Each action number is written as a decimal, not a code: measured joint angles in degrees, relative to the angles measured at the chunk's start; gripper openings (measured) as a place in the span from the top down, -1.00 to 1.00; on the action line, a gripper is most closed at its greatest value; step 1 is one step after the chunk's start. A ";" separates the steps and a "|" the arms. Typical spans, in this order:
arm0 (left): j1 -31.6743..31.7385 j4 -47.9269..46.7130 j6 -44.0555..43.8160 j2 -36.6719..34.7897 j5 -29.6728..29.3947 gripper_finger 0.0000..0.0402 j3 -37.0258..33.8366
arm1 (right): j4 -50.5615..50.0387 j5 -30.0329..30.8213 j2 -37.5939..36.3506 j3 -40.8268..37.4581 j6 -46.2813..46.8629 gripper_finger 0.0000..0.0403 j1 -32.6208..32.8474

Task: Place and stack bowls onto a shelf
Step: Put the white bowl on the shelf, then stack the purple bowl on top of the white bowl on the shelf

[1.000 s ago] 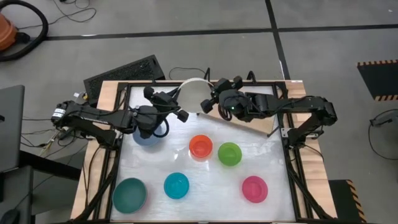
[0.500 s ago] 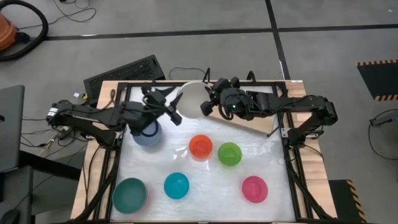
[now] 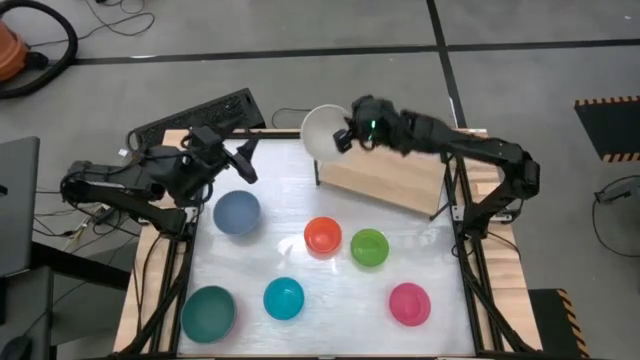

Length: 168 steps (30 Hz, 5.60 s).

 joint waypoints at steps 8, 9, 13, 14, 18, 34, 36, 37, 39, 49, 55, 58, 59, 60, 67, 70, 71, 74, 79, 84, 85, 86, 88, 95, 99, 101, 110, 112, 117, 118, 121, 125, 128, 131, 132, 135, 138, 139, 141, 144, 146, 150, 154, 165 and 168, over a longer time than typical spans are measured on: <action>-0.02 -8.53 -6.47 -2.16 0.06 -0.25 0.00 | -10.45 -23.82 0.01 -0.14 -6.17 0.88 -16.35; -0.02 -9.08 -6.90 -2.15 0.06 -0.25 0.00 | -10.46 -26.97 0.00 -0.48 -6.81 0.88 -18.95; -0.02 -9.66 -7.15 -2.07 0.15 -0.25 0.00 | -10.14 -33.50 0.13 -3.47 -6.86 0.88 -26.50; -0.02 -9.64 -7.18 -2.07 0.14 -0.25 0.00 | -9.37 -33.49 0.13 -4.60 -6.82 0.88 -27.04; -0.02 -9.79 -6.88 -1.83 0.17 -0.25 0.00 | -4.30 -34.12 0.17 -9.99 -5.81 0.88 -26.46; 0.02 -10.88 -9.25 -1.87 0.10 -0.25 0.00 | 11.08 -30.54 0.49 -26.81 6.39 0.88 -24.47; 0.15 -10.88 -9.27 -1.87 0.10 -0.25 0.01 | 11.76 -29.75 1.62 -26.67 6.56 0.88 -24.26; 0.31 -10.92 -9.27 -1.87 0.12 -0.25 0.00 | 11.49 -29.67 2.38 -26.67 6.83 0.88 -24.08; 0.50 -11.01 -9.28 -1.87 0.11 -0.25 0.00 | 11.27 -29.52 4.32 -26.75 7.68 0.88 -23.23; 0.72 -11.89 -9.29 -1.87 0.10 -0.25 0.00 | 10.51 -25.51 9.68 -22.42 7.94 0.88 -20.39; 0.72 -11.89 -9.27 -1.87 0.07 -0.25 0.00 | 2.63 -21.51 9.55 -18.99 4.91 0.88 -21.91; 0.72 -11.89 -8.71 -1.87 -0.54 -0.25 0.00 | 2.31 -21.56 9.45 -18.29 3.69 0.88 -22.28; 0.72 -11.89 -8.68 -1.87 -0.98 -0.25 0.00 | 2.23 -21.56 9.44 -18.29 3.62 0.88 -22.28; 0.72 -11.88 -8.68 -1.87 -1.28 -0.25 0.01 | 2.04 -21.57 9.45 -18.30 3.60 0.88 -22.26; 0.72 -11.87 -8.66 -1.87 -1.42 -0.25 0.00 | 3.23 -23.19 9.49 -18.34 3.32 0.88 -22.16; 0.72 -11.87 -8.66 -1.87 -1.41 -0.25 0.00 | 4.71 -24.59 9.49 -18.34 3.55 0.88 -22.32; 0.72 -11.87 -8.66 -1.87 -1.41 -0.25 0.00 | 4.38 -24.58 9.49 -18.34 3.98 0.88 -22.30; 0.72 -11.88 -8.66 -1.87 -1.41 -0.25 0.00 | 4.19 -24.52 9.51 -18.34 4.36 0.88 -22.26; 0.72 -11.89 -8.63 -1.87 -1.41 -0.25 0.00 | 4.27 -24.31 9.51 -18.34 4.35 0.88 -22.28; 0.72 -11.87 -8.85 -1.87 -1.41 -0.25 0.00 | 4.28 -22.86 9.53 -18.34 4.36 0.88 -22.28; 0.72 -11.87 -8.85 -1.87 -1.41 -0.25 0.01 | 4.31 -22.85 9.53 -18.34 4.48 0.88 -22.28; 0.72 -11.87 -8.85 -1.87 -1.39 -0.25 0.00 | 4.31 -22.87 9.53 -18.34 4.53 0.88 -22.28; 0.72 -11.85 -8.85 -1.87 -1.41 -0.25 0.02 | 4.47 -22.87 9.53 -18.36 4.52 0.88 -22.28; 0.72 -11.83 -9.21 -1.87 -1.39 -0.25 0.00 | 5.21 -22.92 9.53 -18.36 4.56 0.88 -22.17; 0.72 -11.82 -9.29 -1.87 -1.39 -0.25 0.00 | 4.70 -22.98 9.53 -18.36 4.55 0.88 -22.17; 0.72 -11.82 -9.29 -1.87 -1.39 -0.25 0.00 | 4.72 -23.00 9.55 -18.36 4.55 0.88 -22.17; 0.72 -11.80 -9.29 -1.87 -1.39 -0.25 0.02 | 4.43 -23.91 12.13 -18.41 5.13 0.88 -21.66; 0.72 -11.78 -9.29 -1.87 -1.36 -0.25 0.00 | 4.62 -23.89 12.86 -18.25 5.06 0.84 -21.03; 0.72 -11.74 -8.90 -1.87 -1.39 -0.25 0.00 | 4.74 -23.71 13.20 -18.32 5.02 0.75 -20.88; 0.72 -11.74 -8.90 -1.87 -1.39 -0.25 0.02 | 4.74 -23.70 13.18 -18.32 4.94 0.74 -20.92; 0.72 -11.72 -8.90 -1.87 -1.37 -0.25 0.00 | 4.69 -23.68 13.14 -18.33 4.92 0.73 -20.95; 0.72 -11.71 -8.87 -1.87 -1.39 -0.25 0.00 | 4.71 -23.33 13.11 -18.34 4.65 0.72 -20.97; 0.72 -11.71 -8.87 -1.87 -1.39 -0.25 0.00 | 4.94 -23.31 13.11 -18.34 3.32 0.70 -20.97; 0.72 -11.73 -8.87 -1.87 -1.38 -0.25 0.01 | 4.78 -23.22 13.11 -18.42 2.95 0.61 -20.97; 0.72 -11.74 -8.87 -1.87 -1.38 -0.25 0.00 | 4.72 -23.17 13.11 -18.44 2.95 0.57 -20.97; 0.72 -11.74 -8.87 -1.87 -1.28 -0.25 0.00 | 4.79 -23.00 13.11 -18.47 2.94 0.40 -21.00; 0.72 -11.76 -8.87 -1.87 -1.28 -0.25 0.00 | 4.26 -23.02 12.46 -18.47 2.95 0.20 -21.48; 0.72 -11.76 -8.87 -1.87 -1.26 -0.25 0.00 | 4.15 -23.02 12.11 -18.41 2.95 0.14 -21.54; 0.72 -11.81 -8.85 -1.87 -1.26 -0.25 0.00 | 3.07 -22.98 11.32 -17.66 2.90 0.04 -21.67; 0.72 -11.95 -8.85 -1.87 -1.26 -0.25 0.00 | 1.56 -22.81 9.54 -16.45 2.06 -0.04 -22.19; 0.72 -12.63 -8.90 -1.87 -1.23 -0.25 0.00 | 0.73 -22.78 8.08 -15.50 1.89 -0.05 -22.48; 1.30 -17.81 -12.75 -1.92 1.16 -0.25 0.02 | -1.22 -22.81 4.81 -14.49 1.38 -0.03 -22.63; 4.07 -29.12 -23.74 -2.58 16.13 -0.25 0.04 | -3.62 -23.31 -0.08 -13.64 0.26 -0.01 -22.61; 11.08 -61.93 -32.01 0.76 34.63 -0.25 -5.15 | -6.29 -23.27 -14.37 -12.46 -0.46 -0.01 -21.10; 14.32 -58.80 -27.17 0.30 41.35 -0.25 -10.80 | -6.32 -23.27 -15.95 -12.46 -0.46 -0.01 -19.81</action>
